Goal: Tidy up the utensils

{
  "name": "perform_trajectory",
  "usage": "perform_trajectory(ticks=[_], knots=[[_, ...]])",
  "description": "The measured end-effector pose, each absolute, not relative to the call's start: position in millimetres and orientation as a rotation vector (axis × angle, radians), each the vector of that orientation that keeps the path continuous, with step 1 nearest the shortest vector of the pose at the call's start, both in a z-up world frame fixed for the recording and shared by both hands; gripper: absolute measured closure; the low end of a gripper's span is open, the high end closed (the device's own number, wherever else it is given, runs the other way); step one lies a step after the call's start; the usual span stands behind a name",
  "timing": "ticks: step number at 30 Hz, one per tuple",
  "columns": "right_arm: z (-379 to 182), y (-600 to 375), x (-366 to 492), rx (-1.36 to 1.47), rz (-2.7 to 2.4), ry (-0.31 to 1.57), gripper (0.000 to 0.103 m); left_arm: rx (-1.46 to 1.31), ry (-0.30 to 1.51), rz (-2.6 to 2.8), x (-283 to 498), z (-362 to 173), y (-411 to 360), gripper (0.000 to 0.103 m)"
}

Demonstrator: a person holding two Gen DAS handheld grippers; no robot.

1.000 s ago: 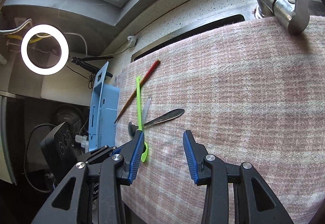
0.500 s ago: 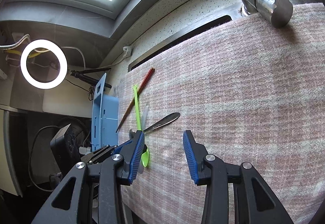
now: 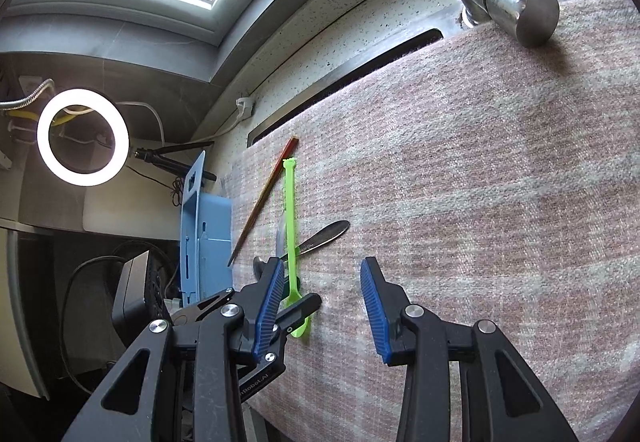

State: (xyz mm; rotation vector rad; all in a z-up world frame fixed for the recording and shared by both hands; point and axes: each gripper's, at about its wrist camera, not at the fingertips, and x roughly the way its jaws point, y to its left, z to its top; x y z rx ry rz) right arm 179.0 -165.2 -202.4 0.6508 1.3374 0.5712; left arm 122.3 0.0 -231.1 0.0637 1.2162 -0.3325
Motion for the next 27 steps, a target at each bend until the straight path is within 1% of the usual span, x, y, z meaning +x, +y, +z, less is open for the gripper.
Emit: perform_trajectory(ticks=[13,22,27], knots=[[-223.1,-161.3,186.2,0.66,0.54,1.405,0.067,0.011,1.194,-0.478,110.7,-234.5,-43.0,0.077],[-228.5,-135.4,184.9,0.576,0.542,1.431,0.067,-0.048,1.166,-0.389,85.2,-207.7,19.5,0.077],[-228.6,-115.7,185.5,0.505,0.531,1.436,0.068,-0.059,1.163,-0.297,89.5,-206.9,55.2,0.077]])
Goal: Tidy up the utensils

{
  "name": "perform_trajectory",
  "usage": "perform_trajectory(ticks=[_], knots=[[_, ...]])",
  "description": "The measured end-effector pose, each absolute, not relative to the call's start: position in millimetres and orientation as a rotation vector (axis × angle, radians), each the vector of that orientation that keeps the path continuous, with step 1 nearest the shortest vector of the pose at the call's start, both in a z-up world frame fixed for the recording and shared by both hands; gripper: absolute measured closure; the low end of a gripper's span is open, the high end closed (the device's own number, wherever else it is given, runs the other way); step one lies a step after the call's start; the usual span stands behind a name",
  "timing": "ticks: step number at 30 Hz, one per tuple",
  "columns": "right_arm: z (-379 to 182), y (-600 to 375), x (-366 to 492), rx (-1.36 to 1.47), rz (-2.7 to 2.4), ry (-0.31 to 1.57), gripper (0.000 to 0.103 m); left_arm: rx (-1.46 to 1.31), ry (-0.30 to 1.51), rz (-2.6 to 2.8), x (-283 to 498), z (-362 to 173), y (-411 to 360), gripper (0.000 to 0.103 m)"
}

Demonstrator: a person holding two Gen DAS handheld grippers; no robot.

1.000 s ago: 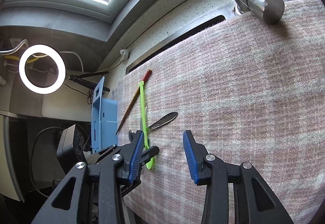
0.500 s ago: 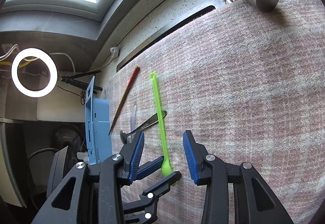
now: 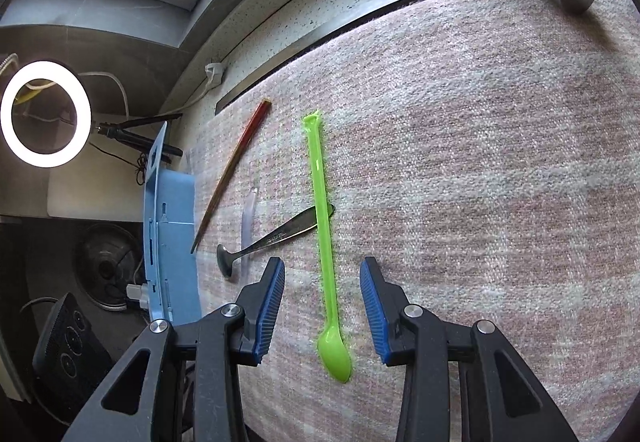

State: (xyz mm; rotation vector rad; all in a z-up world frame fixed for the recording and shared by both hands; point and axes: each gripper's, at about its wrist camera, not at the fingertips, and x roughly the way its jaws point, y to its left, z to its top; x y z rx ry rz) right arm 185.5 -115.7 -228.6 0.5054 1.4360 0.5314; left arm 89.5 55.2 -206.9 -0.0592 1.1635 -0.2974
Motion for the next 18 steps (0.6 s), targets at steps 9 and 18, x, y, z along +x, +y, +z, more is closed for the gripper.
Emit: perform_trajectory(ticks=[9,18], knots=[[-219.5,-95.4,177.7,0.521,0.554,1.421,0.068,-0.047,1.152,-0.267,96.8,-209.1,85.8,0.077],[-230.7,-71.4,176.7,0.561,0.55,1.441,0.068,0.032,1.199,-0.299,133.0,-215.2,93.3,0.077]])
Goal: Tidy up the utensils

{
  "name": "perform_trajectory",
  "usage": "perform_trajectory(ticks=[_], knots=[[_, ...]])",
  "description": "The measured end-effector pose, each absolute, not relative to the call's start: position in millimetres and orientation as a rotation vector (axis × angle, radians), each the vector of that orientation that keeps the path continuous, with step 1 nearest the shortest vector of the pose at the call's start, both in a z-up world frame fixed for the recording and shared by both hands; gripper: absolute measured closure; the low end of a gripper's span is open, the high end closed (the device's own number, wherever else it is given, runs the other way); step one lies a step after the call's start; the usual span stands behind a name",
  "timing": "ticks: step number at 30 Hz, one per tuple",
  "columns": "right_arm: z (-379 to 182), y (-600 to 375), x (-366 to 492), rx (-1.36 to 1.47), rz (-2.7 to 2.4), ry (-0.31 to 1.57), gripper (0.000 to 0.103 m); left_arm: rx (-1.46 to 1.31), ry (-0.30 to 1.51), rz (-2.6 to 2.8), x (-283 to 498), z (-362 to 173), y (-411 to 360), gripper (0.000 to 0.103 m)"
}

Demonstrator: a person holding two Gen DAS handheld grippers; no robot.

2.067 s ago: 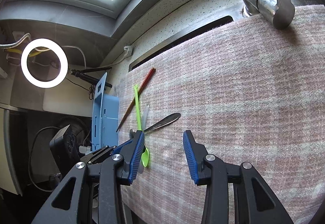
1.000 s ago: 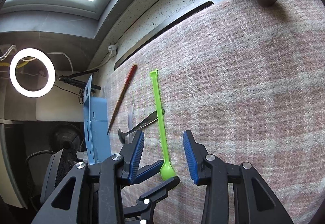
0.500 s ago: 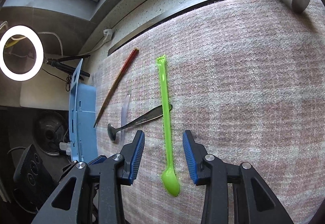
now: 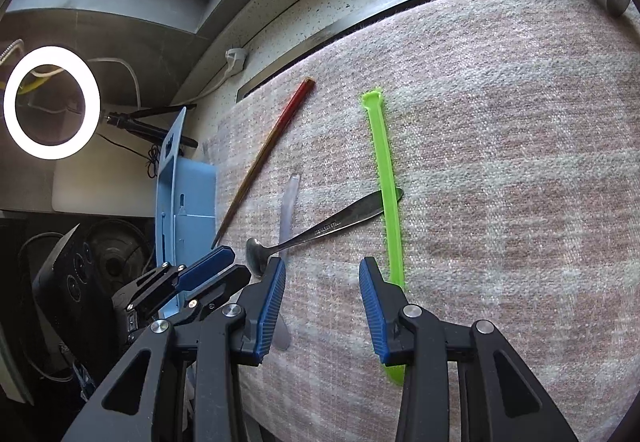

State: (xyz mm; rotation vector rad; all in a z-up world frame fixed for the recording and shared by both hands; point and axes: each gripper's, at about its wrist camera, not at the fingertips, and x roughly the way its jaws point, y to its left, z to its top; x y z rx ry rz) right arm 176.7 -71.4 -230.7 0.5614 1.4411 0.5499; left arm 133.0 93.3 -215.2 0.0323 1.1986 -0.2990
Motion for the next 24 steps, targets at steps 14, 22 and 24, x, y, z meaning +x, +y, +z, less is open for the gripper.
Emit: perform_trajectory(ticks=[14,22,24], knots=[[-236.0,-105.8,179.5,0.569,0.522,1.467,0.068,0.146,1.222,-0.339,143.1,-223.7,76.5,0.067],[-231.9,-120.9,179.5,0.614,0.526,1.459,0.068,0.194,1.256,-0.357,153.7,-230.8,73.5,0.067],[-230.9,-127.8,178.4,0.625,0.522,1.454,0.068,0.2,1.254,-0.355,152.6,-229.3,75.3,0.067]])
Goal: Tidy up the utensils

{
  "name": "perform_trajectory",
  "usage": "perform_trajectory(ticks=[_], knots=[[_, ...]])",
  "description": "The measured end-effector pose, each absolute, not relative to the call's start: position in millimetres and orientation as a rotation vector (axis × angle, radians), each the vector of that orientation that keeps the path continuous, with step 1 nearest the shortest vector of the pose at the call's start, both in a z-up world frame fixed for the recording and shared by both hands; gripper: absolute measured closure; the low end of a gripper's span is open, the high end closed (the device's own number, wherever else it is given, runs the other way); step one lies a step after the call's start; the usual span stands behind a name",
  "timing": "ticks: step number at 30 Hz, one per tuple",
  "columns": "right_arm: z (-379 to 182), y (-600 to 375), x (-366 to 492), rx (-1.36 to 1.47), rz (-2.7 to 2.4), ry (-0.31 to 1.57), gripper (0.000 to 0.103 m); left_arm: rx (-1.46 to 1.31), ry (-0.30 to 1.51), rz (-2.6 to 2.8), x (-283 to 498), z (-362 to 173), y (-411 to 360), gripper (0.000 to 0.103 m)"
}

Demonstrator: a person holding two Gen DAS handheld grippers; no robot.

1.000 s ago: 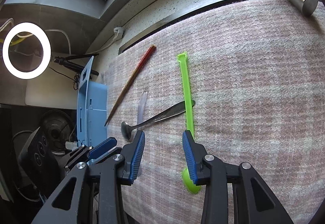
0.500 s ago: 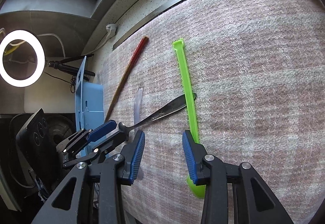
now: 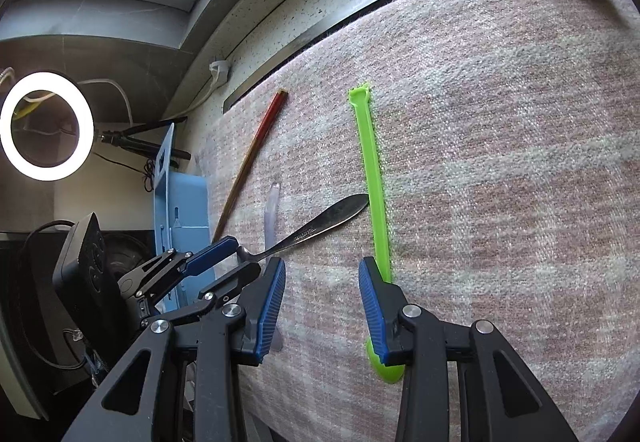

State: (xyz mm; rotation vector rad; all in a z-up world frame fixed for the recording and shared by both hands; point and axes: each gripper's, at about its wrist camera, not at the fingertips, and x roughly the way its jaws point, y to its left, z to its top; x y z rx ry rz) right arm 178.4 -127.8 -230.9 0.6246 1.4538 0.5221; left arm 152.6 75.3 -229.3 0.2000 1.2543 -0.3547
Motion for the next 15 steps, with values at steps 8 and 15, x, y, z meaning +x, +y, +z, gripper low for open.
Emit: perform_trajectory(ticks=[8,15], knots=[[-223.5,-158.6,175.6,0.626,0.479,1.405,0.068,0.189,1.247,-0.341,145.0,-227.1,87.3,0.067],[-223.4,-162.8,175.6,0.649,0.492,1.406,0.068,0.194,1.254,-0.347,145.5,-226.7,89.5,0.065]])
